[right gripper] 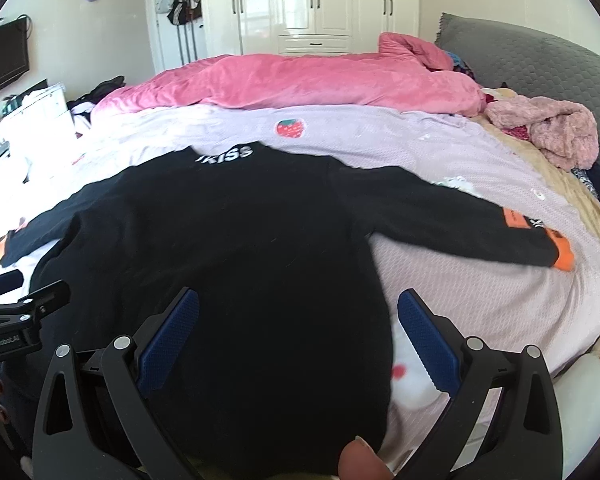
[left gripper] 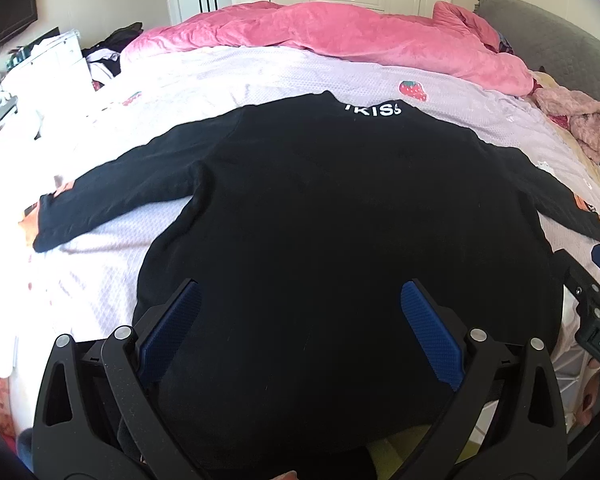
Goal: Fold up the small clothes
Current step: 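Move the right tool to the orange-cuffed sleeve and grasp the cuff, then lift the sleeve with the right tool and fold it across the shirt body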
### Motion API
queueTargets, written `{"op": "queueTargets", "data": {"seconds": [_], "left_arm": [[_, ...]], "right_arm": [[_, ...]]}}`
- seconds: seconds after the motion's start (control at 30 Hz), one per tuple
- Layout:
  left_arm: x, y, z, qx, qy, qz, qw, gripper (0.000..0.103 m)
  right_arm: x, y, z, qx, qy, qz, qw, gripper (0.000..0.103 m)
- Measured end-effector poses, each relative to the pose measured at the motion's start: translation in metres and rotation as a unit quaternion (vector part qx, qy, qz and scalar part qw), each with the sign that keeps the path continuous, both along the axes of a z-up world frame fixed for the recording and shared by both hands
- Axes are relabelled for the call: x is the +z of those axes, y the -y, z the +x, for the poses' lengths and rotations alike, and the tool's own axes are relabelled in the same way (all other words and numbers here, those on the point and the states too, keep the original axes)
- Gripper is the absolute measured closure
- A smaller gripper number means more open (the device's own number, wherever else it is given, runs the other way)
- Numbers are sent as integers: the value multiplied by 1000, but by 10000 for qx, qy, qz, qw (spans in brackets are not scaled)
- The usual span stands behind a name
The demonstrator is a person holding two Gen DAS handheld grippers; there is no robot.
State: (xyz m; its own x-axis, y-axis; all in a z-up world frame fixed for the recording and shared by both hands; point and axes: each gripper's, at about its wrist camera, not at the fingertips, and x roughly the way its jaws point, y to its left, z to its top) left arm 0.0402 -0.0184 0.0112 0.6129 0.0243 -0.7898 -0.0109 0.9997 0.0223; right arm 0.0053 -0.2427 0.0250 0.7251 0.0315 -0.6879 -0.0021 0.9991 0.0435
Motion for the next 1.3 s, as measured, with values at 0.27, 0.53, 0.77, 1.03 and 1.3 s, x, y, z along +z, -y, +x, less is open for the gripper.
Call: {"op": "queueTargets", "data": {"seconds": [0.27,0.53,0.77,1.03,1.3], "left_arm": [[4,9,32,-16,1,-100,9999,9],[0,20,59,-106,-56,-152,9998,9],[-3,28,78,-193,-103,-209,9995,9],[-9,33,98,-196,-177,-228,9994,9],[-15,31,116,-131,-236,-276,9993,9]], "right_arm": [[-4,33,28,-403,-48,54,9992,4],[-11,75,49,-948,-191,224,9951,4],[-21,114,64,-1420,-316,371,9887,4],[-31,167,74,-2004,-494,640,9764,4],[-44,219,79,-2596,-663,1017,9581,4]]}}
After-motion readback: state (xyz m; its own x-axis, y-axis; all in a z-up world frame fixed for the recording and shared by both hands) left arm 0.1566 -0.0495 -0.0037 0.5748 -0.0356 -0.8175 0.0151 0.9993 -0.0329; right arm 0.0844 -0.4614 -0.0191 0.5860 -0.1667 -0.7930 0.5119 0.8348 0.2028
